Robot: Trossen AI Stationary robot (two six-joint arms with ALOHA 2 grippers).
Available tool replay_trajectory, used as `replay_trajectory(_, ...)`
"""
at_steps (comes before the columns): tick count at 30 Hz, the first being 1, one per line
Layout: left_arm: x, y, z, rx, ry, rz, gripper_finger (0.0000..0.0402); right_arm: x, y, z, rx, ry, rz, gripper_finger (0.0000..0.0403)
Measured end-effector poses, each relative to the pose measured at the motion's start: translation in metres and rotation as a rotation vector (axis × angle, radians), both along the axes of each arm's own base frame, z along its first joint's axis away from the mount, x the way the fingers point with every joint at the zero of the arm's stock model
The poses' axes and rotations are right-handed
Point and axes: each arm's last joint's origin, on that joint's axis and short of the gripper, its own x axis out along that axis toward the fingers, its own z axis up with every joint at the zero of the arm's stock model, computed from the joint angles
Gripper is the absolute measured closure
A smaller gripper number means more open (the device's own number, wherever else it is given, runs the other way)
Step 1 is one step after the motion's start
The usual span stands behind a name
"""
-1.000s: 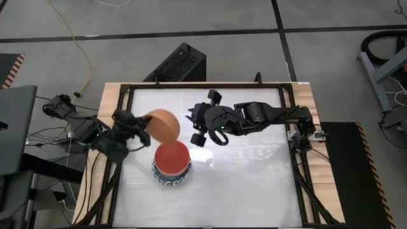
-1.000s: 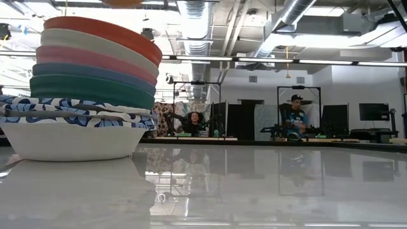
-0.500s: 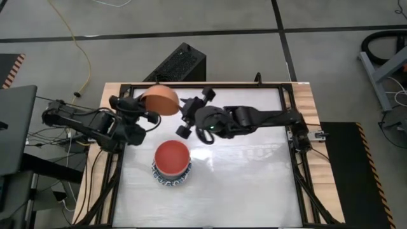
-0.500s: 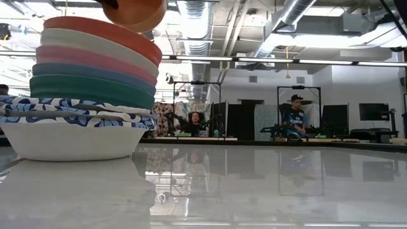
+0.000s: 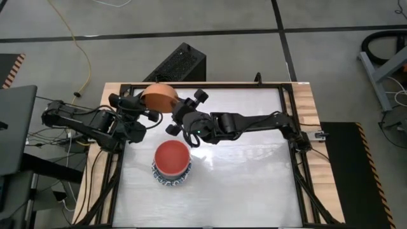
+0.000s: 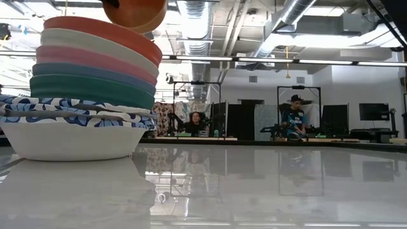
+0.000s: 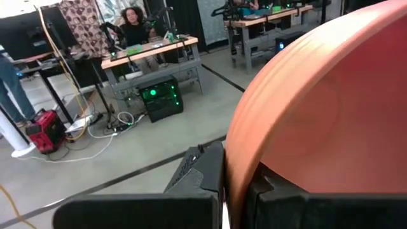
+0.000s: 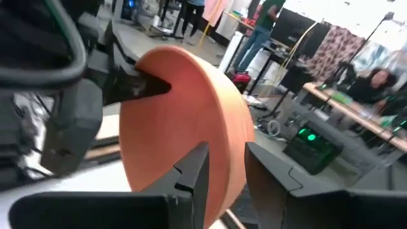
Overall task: Nest bowls inside each other
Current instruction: Stack the light orange bowl on top of the orange bowl
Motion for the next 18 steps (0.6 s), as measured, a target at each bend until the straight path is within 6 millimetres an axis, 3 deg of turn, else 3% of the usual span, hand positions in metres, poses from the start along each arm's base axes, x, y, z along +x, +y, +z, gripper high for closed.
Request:
replay_trajectory(4, 0.000, 0.000, 0.000, 0.000, 0.000, 0.000, 0.0401, 0.001, -0.004, 0.000, 0.051, -0.054, -0.007, 0.0283)
replay_trajectory(18, 0.001, 0.000, 0.001, -0.005, -0.021, 0.001, 0.0401, 0.003, -0.026, -0.004, 0.064, -0.003, 0.012, 0.0283)
